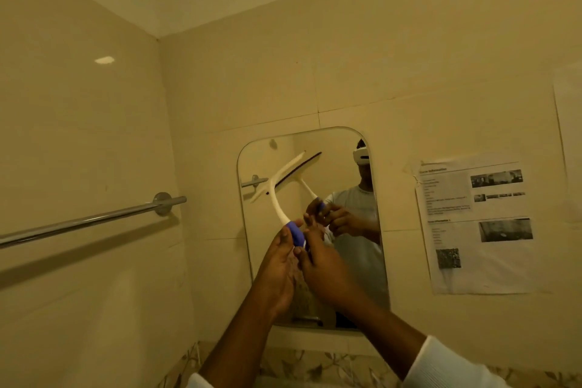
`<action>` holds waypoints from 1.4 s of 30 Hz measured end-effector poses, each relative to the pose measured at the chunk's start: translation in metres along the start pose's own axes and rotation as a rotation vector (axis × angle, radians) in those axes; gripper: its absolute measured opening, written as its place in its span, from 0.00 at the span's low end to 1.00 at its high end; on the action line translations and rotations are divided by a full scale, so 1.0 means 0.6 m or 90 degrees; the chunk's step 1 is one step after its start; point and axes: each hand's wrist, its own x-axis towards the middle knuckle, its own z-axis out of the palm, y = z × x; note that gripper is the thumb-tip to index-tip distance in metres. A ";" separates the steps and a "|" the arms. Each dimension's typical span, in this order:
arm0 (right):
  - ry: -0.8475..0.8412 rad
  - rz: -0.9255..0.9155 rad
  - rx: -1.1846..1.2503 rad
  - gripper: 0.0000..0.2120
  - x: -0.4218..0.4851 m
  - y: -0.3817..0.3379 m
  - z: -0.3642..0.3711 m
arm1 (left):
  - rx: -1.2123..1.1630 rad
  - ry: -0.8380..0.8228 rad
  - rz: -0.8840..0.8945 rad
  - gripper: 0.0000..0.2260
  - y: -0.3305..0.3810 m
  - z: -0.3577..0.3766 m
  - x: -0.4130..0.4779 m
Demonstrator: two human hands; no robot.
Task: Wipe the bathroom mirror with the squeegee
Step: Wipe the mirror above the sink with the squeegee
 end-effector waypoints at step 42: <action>0.015 -0.281 -0.738 0.27 0.158 -0.111 -0.171 | 1.390 -0.041 0.326 0.69 0.225 -0.190 0.264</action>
